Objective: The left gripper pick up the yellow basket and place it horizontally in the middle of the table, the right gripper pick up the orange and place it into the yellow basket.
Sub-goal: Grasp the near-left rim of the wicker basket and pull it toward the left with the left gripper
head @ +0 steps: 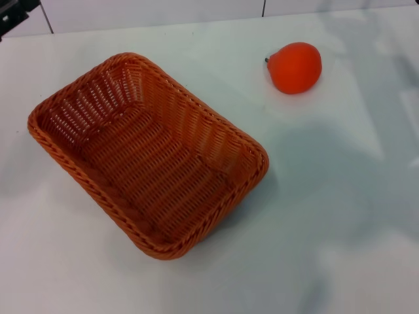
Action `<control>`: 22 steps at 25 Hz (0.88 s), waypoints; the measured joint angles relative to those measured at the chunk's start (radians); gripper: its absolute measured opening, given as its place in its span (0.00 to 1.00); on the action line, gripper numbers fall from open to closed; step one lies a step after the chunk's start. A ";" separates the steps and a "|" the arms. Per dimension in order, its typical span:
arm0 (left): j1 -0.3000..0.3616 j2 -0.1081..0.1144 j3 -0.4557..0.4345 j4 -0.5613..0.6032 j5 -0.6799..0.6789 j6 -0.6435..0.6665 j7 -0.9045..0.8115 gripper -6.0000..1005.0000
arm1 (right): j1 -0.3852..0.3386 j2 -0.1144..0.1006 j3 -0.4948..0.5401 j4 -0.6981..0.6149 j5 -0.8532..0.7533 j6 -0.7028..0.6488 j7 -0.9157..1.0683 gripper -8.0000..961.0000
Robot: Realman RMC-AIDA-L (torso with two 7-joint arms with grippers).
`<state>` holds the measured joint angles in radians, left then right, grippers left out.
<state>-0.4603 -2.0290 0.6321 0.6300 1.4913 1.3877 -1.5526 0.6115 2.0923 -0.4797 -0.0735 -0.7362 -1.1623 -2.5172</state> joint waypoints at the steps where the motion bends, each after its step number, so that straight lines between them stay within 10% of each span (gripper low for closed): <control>1: 0.000 -0.002 -0.002 0.015 0.006 0.002 -0.009 0.72 | 0.000 0.000 0.002 0.000 0.000 0.000 0.000 0.98; 13: 0.018 -0.124 -0.233 0.036 -0.109 0.014 0.174 0.73 | -0.005 0.000 0.012 0.006 0.000 -0.003 0.000 0.98; 22: 0.032 -0.130 -0.260 -0.109 -0.295 0.060 0.350 0.72 | -0.006 0.000 0.016 0.011 0.000 -0.001 0.000 0.98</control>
<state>-0.4288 -2.1590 0.3716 0.5213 1.1966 1.4479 -1.2028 0.6058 2.0922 -0.4633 -0.0629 -0.7362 -1.1633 -2.5173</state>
